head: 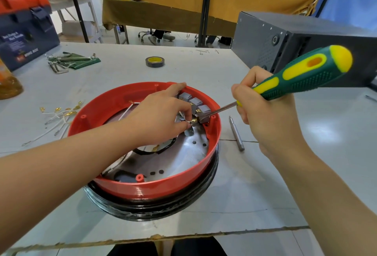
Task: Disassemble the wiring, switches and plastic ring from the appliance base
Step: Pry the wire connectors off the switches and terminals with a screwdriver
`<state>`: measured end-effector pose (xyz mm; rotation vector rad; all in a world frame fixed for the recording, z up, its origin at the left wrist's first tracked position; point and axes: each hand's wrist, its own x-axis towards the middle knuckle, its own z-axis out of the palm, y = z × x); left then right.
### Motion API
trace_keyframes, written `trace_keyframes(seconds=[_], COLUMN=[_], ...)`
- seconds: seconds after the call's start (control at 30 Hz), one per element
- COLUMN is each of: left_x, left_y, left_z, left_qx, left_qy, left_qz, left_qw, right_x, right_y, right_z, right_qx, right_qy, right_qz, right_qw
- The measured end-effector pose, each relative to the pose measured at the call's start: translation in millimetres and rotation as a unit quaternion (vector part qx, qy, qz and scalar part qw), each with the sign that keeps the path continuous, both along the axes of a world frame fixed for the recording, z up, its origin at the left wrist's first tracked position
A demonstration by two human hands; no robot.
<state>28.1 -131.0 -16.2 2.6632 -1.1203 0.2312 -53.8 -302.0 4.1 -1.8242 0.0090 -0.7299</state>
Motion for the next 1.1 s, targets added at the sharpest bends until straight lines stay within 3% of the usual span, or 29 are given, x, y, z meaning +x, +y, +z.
trace_keyframes(seconds=[0.23, 0.77, 1.1], left_x=[1.2, 0.5, -0.9], left_y=[-0.3, -0.2, -0.3], left_z=[-1.1, -1.8, -0.2], left_qx=[0.002, -0.005, -0.001], left_qy=[-0.004, -0.005, -0.006], left_qz=[0.003, 0.002, 0.002], left_qw=[1.000, 1.000, 1.000], right_x=[5.5, 8.1, 23.9], right_y=[-0.7, 18.7, 6.2], right_z=[-0.9, 9.3, 6.6], right_qx=[0.050, -0.071, 0.046], right_qy=[0.004, -0.085, -0.007], right_qz=[-0.010, -0.026, 0.027], right_qw=[0.999, 0.994, 0.999])
